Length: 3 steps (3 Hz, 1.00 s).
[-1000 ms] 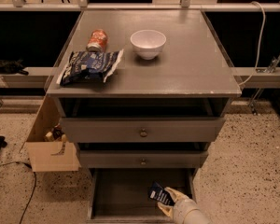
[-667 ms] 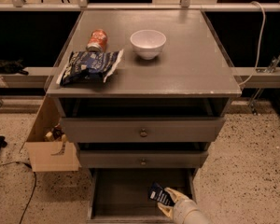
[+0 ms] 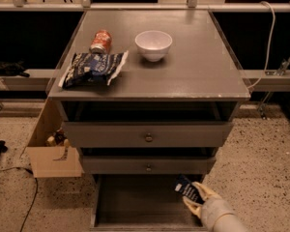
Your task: Pick rxbar blueberry from bottom drawer and place on counter
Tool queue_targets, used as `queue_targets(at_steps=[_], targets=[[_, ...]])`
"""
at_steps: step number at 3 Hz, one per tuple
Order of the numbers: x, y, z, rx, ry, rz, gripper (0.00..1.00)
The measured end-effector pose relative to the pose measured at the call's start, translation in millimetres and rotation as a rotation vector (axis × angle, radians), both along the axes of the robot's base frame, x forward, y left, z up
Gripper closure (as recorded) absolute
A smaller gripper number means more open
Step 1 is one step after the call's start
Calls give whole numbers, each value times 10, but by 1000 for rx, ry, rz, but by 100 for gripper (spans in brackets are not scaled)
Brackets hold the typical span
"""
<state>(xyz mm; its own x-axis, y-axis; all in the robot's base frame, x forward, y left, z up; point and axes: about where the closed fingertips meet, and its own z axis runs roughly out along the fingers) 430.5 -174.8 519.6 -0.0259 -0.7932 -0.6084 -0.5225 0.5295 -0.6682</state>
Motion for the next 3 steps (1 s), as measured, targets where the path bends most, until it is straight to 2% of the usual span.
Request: queue_targets(at_steps=[1,2,3], targets=[[15,-364,363,-8,-41,-63,100],[41,-370,391,-9,-45,-64,100],[340,-486,860,-44,-100,-68,100]])
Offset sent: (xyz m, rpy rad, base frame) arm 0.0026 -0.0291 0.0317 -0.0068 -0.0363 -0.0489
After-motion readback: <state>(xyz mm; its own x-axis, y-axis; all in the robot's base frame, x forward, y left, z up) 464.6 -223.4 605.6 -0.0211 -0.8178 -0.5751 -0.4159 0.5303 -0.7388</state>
